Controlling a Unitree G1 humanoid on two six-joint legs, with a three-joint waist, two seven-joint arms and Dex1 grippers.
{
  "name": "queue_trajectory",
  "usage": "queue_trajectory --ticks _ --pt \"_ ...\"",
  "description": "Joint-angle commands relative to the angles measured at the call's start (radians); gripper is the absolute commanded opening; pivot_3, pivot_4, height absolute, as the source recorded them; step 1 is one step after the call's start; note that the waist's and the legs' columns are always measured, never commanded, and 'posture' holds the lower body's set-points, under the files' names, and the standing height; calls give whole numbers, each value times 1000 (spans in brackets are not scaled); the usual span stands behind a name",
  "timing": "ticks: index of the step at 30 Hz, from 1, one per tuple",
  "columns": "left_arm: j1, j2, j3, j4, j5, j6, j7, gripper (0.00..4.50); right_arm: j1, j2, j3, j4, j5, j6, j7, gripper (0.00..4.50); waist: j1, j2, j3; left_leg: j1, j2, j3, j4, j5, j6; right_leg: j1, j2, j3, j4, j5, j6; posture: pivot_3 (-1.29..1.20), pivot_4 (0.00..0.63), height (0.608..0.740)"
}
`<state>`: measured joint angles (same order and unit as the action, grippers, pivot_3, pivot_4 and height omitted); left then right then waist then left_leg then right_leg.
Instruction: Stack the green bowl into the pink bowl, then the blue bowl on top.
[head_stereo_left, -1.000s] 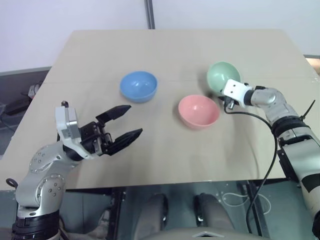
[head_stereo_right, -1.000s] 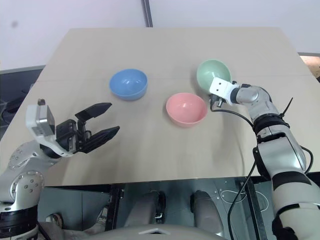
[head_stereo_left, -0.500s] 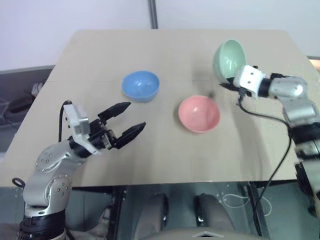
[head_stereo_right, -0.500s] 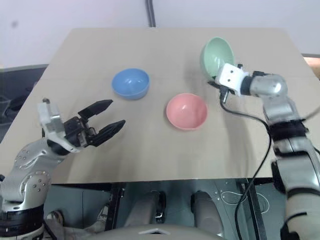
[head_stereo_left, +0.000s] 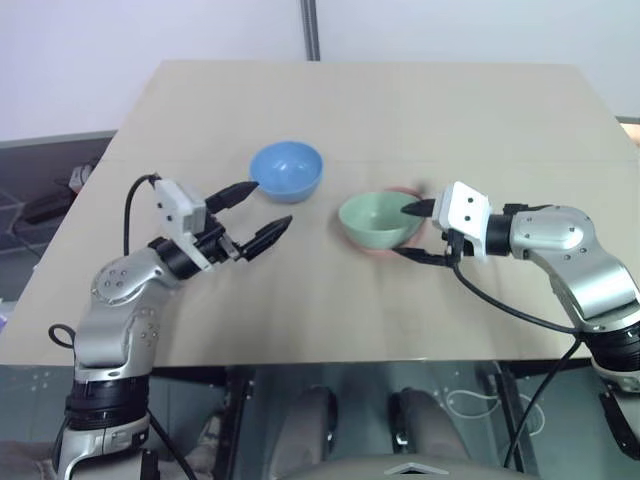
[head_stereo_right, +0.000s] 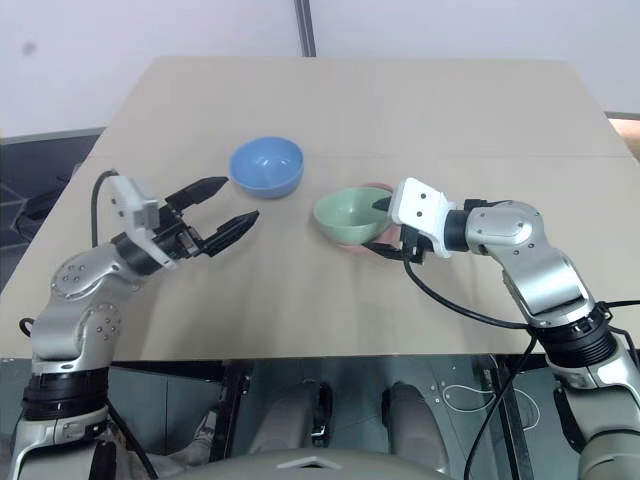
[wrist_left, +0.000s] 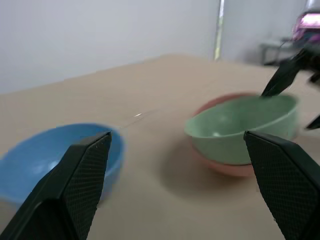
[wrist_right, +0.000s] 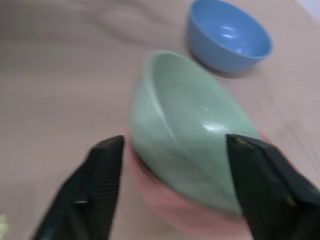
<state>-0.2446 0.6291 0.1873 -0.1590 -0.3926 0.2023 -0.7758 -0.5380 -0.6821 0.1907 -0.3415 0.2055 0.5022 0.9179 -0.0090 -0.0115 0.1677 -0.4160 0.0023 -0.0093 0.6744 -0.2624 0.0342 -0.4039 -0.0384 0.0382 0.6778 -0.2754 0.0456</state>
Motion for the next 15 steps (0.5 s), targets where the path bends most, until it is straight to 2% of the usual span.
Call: queue_trajectory --ticks 1,6,13,15 --pt "-106 62 -75 19 134 68 60 4500 21 7 -172 -130 112 54 -51 3493 6 -1 0 0 0 0 0 0 0 0 0 -1 0 0 0 0 150 740" --pt "-330 147 -272 153 371 72 30 4500 155 34 -292 -279 196 128 -145 3493 21 -1 0 -1 -1 -1 0 0 0 0 4 -4 0 0 0 0 150 740" --pt "-522 145 -507 407 649 -141 2 4500 295 49 -335 -417 211 195 -274 3493 12 -1 0 0 -1 3 0 0 1 0 6 -1 0 0 0 0 150 740" --pt "-546 122 -550 467 701 -195 15 3959 314 50 -337 -438 206 205 -305 3651 10 -1 0 0 0 2 0 0 1 0 7 -1 1 0 0 0 150 740"
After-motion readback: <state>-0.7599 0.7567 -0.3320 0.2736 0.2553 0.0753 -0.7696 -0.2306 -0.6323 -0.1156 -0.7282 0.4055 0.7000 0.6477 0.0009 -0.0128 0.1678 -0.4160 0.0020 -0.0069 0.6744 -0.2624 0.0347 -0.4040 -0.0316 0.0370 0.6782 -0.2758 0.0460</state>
